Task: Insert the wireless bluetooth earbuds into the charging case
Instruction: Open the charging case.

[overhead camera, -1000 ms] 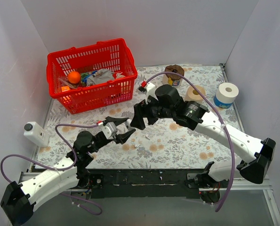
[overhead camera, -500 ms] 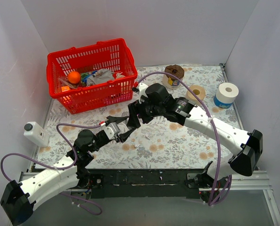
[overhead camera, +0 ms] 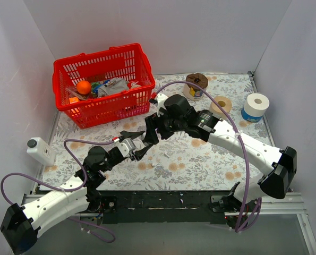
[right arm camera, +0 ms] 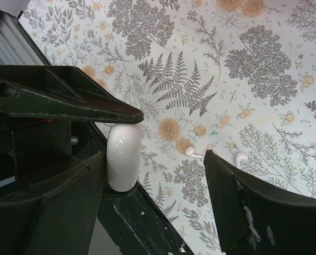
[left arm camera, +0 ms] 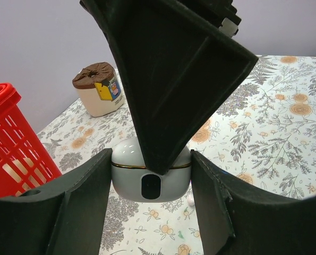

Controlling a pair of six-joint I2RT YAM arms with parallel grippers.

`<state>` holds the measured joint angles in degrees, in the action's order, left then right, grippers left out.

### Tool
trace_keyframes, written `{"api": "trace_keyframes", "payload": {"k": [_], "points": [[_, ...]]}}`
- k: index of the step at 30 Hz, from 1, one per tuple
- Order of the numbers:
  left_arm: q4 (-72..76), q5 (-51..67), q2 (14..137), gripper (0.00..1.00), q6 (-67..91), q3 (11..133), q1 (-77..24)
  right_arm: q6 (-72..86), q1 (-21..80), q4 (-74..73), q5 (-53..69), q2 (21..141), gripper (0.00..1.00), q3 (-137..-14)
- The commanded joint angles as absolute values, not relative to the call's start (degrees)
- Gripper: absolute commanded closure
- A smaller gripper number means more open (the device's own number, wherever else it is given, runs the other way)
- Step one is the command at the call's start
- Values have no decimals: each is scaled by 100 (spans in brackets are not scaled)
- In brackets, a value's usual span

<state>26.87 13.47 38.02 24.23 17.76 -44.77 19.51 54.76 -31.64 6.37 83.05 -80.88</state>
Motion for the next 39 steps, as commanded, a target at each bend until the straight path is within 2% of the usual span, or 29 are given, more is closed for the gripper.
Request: {"api": "trace_keyframes", "payload": {"k": [1,13,20,27,39], "points": [[2690,1266,3639,100,2347,1995,-4509,1934,5335,-3235,325,8033,20,-8209],[2646,1187,3612,100,2356,2004,-4500,2013,5212,-3173,149,7735,22,-8051],[2689,1143,3577,100,2391,1986,-4500,2004,5203,-2540,747,7576,24,-7875],[2768,1134,3621,100,2434,2013,-4500,2065,5203,-2329,1160,7787,39,-7840],[2874,1107,3647,100,2496,1995,-4500,2065,5186,-2364,1318,8165,54,-7858]]}}
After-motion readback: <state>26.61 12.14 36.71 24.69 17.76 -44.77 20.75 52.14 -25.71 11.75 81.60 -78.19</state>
